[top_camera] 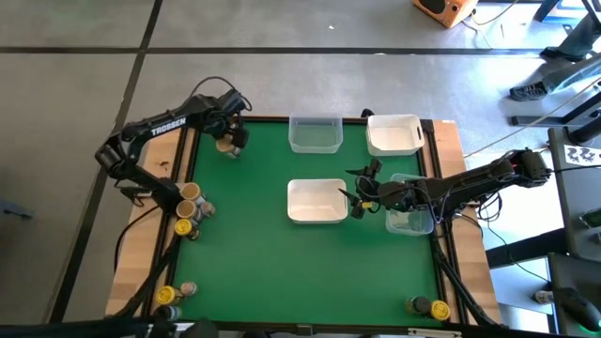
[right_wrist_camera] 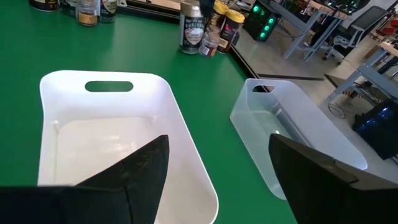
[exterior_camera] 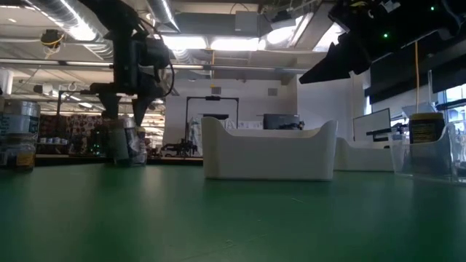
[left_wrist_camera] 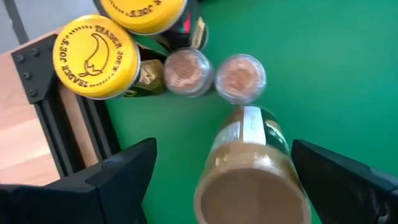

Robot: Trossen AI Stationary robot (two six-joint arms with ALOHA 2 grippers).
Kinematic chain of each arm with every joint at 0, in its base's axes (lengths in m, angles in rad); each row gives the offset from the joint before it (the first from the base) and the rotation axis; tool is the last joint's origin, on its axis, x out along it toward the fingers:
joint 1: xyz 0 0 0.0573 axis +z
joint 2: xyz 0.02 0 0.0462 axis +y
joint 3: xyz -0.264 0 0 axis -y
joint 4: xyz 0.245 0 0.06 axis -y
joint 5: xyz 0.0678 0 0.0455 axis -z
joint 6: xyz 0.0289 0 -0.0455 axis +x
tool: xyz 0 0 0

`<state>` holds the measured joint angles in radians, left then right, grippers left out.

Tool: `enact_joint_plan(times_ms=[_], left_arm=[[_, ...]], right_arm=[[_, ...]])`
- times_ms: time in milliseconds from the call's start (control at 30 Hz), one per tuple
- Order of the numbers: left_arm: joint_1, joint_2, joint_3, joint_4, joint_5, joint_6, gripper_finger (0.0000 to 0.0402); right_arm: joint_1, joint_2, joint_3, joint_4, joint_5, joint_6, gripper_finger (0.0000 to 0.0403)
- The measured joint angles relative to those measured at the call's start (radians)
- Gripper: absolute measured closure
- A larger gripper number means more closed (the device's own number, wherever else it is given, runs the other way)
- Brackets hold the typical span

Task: Sort spices by type
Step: Put the golden seasoning bottle into the top transparent bin

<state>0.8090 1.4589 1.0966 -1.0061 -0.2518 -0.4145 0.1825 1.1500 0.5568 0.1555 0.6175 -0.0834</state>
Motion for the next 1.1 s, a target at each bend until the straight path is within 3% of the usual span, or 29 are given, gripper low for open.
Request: enact_joint_plan(times_ms=[567, 1100], left_arm=[[-0.011, -0.03, 0.0, -0.01, 0.013, 0.023, 0.0031], [-0.012, -0.018, -0.135, 0.144, 0.07, -0.002, 0.0039]], right_arm=[[0.0, 0.0, 0.0, 0.004, 0.0, 0.0, 0.0127], [0.0, 0.0, 0.0, 0.004, -0.008, 0.0, 0.0127]])
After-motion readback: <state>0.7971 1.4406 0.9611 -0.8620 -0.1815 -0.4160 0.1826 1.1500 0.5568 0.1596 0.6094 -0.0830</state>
